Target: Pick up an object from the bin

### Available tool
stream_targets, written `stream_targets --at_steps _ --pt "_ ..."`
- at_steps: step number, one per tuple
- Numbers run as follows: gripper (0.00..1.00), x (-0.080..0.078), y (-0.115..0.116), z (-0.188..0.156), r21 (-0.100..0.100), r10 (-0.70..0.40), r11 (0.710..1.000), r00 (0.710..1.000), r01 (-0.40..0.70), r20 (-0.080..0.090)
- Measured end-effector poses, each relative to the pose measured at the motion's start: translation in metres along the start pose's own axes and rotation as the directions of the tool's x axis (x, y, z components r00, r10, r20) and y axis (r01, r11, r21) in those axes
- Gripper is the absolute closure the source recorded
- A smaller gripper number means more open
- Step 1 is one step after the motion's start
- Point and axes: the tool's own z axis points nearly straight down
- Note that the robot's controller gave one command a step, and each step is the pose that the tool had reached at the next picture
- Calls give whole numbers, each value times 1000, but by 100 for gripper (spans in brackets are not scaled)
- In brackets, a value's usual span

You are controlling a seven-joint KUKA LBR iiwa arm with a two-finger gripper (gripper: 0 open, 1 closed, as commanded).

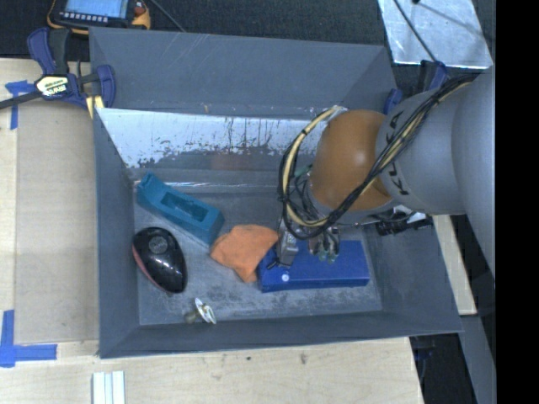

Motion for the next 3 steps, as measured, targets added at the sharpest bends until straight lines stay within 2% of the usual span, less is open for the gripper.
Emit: stream_targets --at_steps 1,2,3 --pt "100 -8 -4 -33 1 -15 1000 1000 15 -6" --pt "100 6 16 -76 1 -35 999 999 35 -4" --pt "100 6 13 -133 1 -42 999 999 42 -9"
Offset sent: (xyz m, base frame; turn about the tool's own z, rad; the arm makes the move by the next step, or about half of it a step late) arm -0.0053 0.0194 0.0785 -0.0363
